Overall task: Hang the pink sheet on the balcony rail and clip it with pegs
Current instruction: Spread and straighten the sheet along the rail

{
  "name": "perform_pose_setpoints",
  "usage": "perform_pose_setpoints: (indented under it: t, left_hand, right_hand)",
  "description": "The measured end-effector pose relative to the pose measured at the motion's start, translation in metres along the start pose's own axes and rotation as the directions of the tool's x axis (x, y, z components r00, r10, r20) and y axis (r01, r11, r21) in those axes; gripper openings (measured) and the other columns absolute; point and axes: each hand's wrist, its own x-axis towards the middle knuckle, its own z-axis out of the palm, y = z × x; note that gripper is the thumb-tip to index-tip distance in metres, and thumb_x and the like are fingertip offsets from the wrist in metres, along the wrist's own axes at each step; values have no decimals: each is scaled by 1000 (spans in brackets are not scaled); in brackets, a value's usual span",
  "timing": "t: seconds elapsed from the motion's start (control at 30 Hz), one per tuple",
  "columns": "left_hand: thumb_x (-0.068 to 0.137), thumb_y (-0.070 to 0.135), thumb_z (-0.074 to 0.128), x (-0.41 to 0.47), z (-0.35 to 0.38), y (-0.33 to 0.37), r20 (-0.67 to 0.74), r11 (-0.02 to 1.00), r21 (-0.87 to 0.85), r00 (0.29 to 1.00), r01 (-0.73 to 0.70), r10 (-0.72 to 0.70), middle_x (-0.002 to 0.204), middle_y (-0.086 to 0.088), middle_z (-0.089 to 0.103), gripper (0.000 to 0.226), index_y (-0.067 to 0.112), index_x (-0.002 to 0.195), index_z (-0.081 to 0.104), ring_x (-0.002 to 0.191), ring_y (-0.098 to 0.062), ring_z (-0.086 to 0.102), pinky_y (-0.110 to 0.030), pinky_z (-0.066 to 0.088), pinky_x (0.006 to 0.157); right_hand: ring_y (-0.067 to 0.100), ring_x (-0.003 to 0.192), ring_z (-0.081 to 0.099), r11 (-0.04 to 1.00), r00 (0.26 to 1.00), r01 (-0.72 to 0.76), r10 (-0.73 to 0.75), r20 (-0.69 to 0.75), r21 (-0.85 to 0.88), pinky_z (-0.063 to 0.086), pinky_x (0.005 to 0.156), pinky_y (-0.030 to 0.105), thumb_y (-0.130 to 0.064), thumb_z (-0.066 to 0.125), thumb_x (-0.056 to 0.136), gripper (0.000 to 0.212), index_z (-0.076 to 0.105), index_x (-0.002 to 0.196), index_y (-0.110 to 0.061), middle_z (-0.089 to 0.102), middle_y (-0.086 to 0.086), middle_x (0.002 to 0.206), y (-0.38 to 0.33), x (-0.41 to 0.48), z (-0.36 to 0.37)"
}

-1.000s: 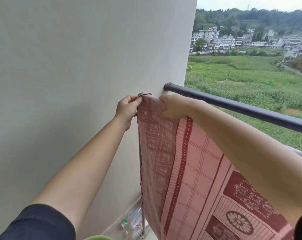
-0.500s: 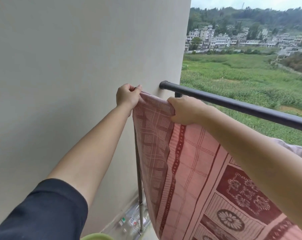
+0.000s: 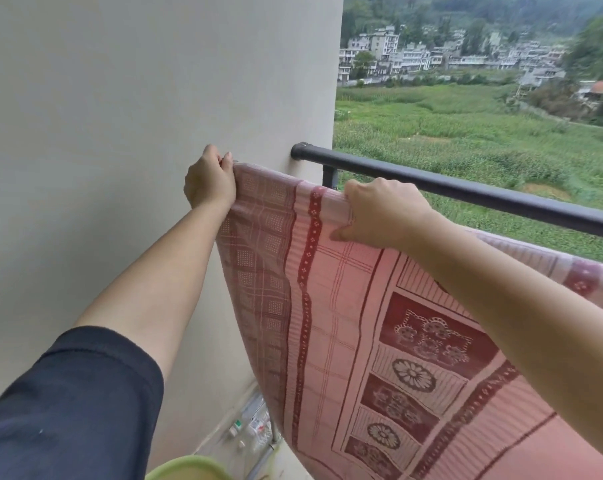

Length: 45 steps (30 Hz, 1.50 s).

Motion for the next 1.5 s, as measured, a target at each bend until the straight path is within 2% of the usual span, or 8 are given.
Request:
perform_pose_setpoints:
  t: [0.13,0.2,0.33,0.6,0.9,1.2,1.33,1.5]
  left_hand:
    - [100,43,39,-12,-6,7,2,997,73,999,41,-42,121,-18,57,40,10,114,55,111,-39,55,-45,43,87]
    - [100,43,37,-24,-5,10,-64,979,94,980,-182,188,125,-17,51,41,13,118,57,116,-36,49,-46,38,93]
    - [101,45,19,-47,7,19,106,759,1,755,-651,648,107,-8,61,51,17,103,63,110,-30,52,-45,27,99]
    - [97,29,27,-60,22,33,-13,857,-28,857,-515,515,91,-17,60,41,6,82,59,96,-32,51,-39,26,97]
    - [100,44,21,-120,5,68,126,954,-103,948,-282,293,154,-18,34,56,12,127,58,147,-31,18,-49,8,121]
    - [97,56,15,-244,-35,143,267,881,-127,840,-455,472,157,-16,29,67,18,145,43,148,-30,18,-49,10,121]
    - [94,62,9,-324,-48,210,311,816,-182,755,-548,577,158,-13,30,75,20,146,42,148,-28,16,-49,3,121]
    - [97,62,12,-446,-68,303,355,729,-271,639,-629,683,159,-11,25,63,34,148,36,150,-27,7,-56,-11,118]
  right_hand:
    - [22,73,58,999,998,0,-2,-59,-44,50,61,35,-68,65,80,58,45,101,-17,57,0,84,0,-10,1]
    - [22,72,58,999,998,-6,3,-64,-51,48,60,34,-67,65,80,60,47,106,-16,56,-1,82,-1,-12,0]
    - [19,64,55,996,992,-11,0,-126,-86,42,54,31,-74,53,84,61,48,104,-16,50,-3,72,-2,-20,0]
    - [12,43,46,974,919,-183,121,-375,-134,33,43,22,-59,17,103,57,54,86,-20,52,-7,61,38,-100,7]
    - [24,67,68,948,860,-285,188,-473,-141,50,61,32,-54,28,104,56,67,104,-15,71,4,82,73,-181,6]
    - [30,76,64,859,813,-490,390,-433,-147,44,74,39,-65,25,99,60,63,97,-19,69,7,84,149,-293,-3]
    - [36,120,57,833,801,-533,441,-404,-147,27,113,54,-54,34,100,55,56,136,-20,65,16,125,192,-383,-12]
    - [35,144,31,814,769,-577,517,-376,-63,17,121,53,-47,39,102,54,37,151,-24,37,19,154,228,-490,-20]
